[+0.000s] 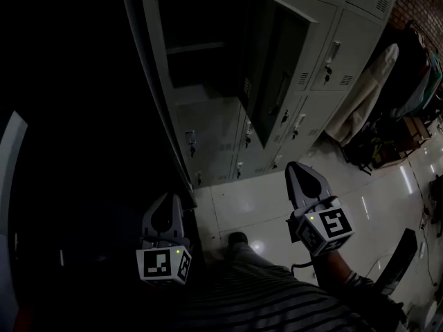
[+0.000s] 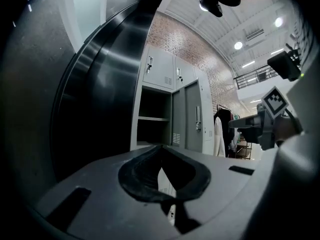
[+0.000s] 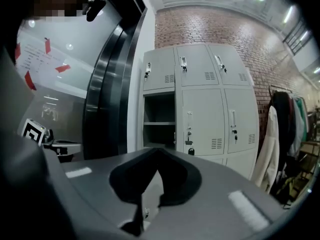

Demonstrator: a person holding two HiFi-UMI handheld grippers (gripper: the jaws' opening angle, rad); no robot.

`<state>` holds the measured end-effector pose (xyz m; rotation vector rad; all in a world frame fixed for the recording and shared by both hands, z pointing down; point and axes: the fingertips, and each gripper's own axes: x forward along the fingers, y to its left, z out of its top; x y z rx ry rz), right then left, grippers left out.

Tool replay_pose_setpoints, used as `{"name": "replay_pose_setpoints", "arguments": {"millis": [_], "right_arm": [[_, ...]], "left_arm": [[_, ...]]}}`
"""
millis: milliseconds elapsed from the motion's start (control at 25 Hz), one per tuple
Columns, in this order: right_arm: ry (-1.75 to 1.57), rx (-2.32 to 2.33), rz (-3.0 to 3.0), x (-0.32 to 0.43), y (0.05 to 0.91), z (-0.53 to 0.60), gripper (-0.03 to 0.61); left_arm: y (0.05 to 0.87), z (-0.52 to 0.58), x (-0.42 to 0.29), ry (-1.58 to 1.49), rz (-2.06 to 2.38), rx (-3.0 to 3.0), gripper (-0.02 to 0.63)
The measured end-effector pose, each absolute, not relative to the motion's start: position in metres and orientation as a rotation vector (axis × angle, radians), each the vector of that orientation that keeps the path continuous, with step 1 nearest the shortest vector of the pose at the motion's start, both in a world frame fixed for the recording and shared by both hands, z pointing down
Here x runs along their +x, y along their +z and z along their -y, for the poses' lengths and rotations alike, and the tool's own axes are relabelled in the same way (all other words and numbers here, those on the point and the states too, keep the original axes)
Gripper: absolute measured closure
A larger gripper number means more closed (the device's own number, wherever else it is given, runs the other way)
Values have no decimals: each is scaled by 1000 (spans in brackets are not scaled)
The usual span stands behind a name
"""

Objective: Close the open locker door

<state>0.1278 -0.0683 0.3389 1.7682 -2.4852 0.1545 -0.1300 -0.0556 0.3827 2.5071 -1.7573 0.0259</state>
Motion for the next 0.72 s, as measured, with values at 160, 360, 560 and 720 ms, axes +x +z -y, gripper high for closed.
{"name": "replay_pose_setpoints", "arguments": {"millis": [160,360,560,720], "right_arm": [[135,1783,2493,137,332,97,577],[125,1772,2553,153,327,139,575],[125,1703,2605,165,326,173,563],[128,1642,2627,167,332,192,518]], "left_arm": [[383,80,-121,23,1737,2528,609],[382,128,-106,32,1754,2534,609],[376,172,-83,39,1748,2555,609],[379,185,-71,79,1727,2563,609]]}}
